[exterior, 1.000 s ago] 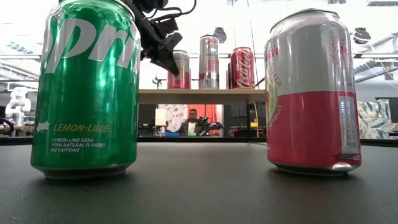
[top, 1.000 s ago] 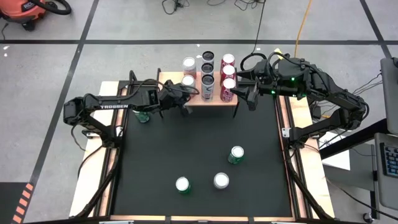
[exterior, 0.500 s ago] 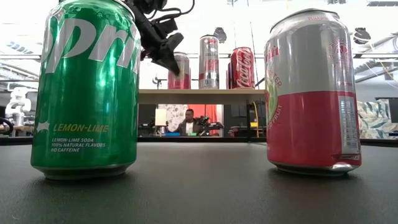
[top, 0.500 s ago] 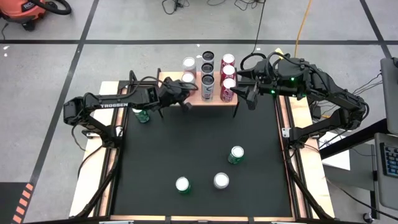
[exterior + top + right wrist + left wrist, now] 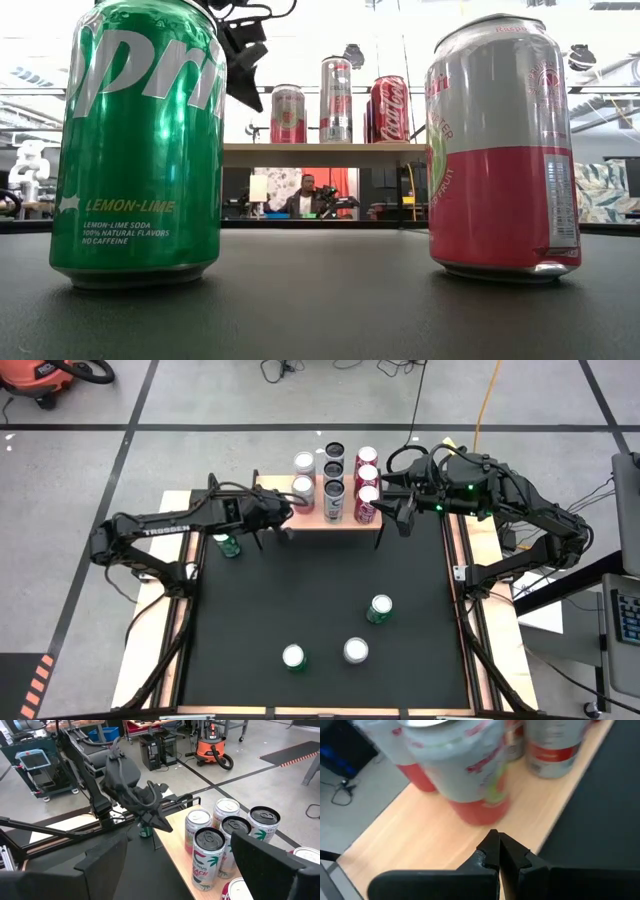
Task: Place canned beverage on shelf
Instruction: Put the top pink white soda can aligned with the other pink white soda can on the shelf
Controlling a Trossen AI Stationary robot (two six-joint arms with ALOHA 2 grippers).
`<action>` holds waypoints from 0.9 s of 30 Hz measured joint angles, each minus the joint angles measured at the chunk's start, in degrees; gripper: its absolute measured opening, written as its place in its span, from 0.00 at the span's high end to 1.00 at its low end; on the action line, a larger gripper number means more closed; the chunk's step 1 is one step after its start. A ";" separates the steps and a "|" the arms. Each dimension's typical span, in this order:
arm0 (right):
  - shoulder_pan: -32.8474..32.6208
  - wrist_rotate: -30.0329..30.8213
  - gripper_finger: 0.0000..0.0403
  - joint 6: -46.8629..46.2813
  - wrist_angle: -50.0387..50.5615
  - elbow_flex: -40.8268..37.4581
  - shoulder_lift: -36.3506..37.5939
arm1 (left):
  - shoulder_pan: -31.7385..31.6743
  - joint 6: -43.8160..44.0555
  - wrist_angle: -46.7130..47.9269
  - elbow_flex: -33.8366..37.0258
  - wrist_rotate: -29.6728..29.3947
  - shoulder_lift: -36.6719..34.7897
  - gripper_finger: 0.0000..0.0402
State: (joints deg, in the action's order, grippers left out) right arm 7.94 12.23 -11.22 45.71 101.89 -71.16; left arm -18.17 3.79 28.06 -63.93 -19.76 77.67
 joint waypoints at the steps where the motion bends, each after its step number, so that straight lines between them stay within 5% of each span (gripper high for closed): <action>1: 0.00 0.00 0.18 0.12 0.00 0.00 0.00 | -0.72 -0.62 -0.63 0.37 0.20 0.04 1.00; 7: 0.00 0.00 0.18 0.95 0.00 0.00 0.00 | -5.08 -2.81 -4.38 1.40 7.56 0.21 1.00; 27: 0.00 -0.02 0.18 0.30 -0.02 0.00 0.00 | -9.17 -4.29 -8.26 1.48 9.20 0.26 1.00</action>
State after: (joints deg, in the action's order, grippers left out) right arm 7.94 12.21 -10.92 45.69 101.89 -71.16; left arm -27.34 -0.49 19.80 -62.46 -10.57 77.93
